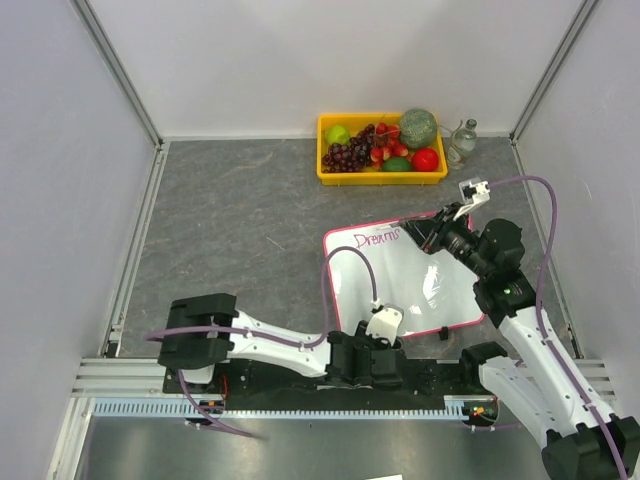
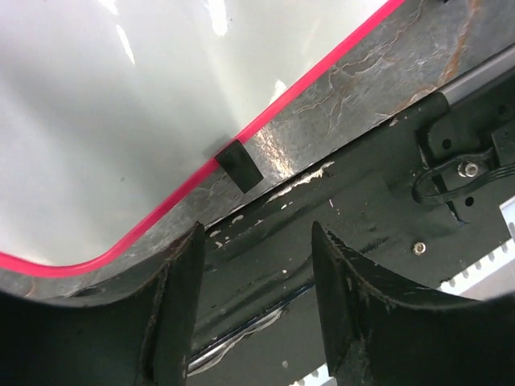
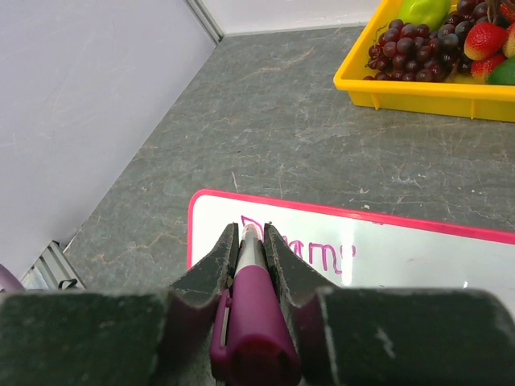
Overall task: Write a sentence on the whiteboard
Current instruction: Move the whiteboard to the corner of the board.
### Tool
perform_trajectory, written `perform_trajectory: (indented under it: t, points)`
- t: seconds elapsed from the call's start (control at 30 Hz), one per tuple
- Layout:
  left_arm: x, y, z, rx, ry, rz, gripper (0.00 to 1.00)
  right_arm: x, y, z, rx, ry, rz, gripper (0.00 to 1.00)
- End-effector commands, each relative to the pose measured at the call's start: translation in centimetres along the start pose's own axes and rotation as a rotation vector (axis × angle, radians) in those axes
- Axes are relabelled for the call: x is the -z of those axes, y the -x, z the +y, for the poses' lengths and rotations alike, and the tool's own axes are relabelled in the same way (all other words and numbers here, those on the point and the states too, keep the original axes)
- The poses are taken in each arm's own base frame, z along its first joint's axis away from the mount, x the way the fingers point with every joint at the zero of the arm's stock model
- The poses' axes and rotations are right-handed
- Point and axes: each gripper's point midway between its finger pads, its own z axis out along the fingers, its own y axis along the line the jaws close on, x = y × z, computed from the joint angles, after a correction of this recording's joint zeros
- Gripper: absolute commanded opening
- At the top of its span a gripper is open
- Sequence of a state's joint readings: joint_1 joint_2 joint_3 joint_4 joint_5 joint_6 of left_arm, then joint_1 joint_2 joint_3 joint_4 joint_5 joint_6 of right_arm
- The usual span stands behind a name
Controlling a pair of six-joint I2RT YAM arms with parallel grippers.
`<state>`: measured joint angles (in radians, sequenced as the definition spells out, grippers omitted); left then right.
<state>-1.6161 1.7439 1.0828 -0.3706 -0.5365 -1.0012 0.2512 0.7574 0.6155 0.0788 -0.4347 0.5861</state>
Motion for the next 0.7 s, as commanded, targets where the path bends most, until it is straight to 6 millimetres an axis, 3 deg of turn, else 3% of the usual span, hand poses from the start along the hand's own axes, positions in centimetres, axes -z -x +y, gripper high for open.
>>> perform_trajectory:
  t: [0.0, 0.17, 0.3, 0.5, 0.67]
  points:
    - [-1.4, 0.3, -1.0, 0.091, 0.052, -0.046, 0.59, 0.5, 1.1, 0.4, 0.025, 0.001, -0.036, 0.0]
    - [-2.7, -0.7, -0.5, 0.124, 0.097, -0.043, 0.51, 0.7, 1.1, 0.6, 0.023, 0.005, -0.041, 0.0]
    - [-3.1, -0.9, 0.9, 0.168, 0.144, -0.069, 0.54, 0.9, 1.2, 0.7, 0.025, 0.008, -0.046, 0.0]
    - [-4.5, -0.8, 0.4, 0.156, 0.156, -0.073, 0.56, 1.0, 1.2, 0.9, 0.028, 0.013, -0.047, 0.0]
    - [-5.9, -1.2, 1.7, 0.184, 0.207, -0.05, 0.5, 1.0, 0.9, 0.8, 0.031, 0.014, -0.042, 0.0]
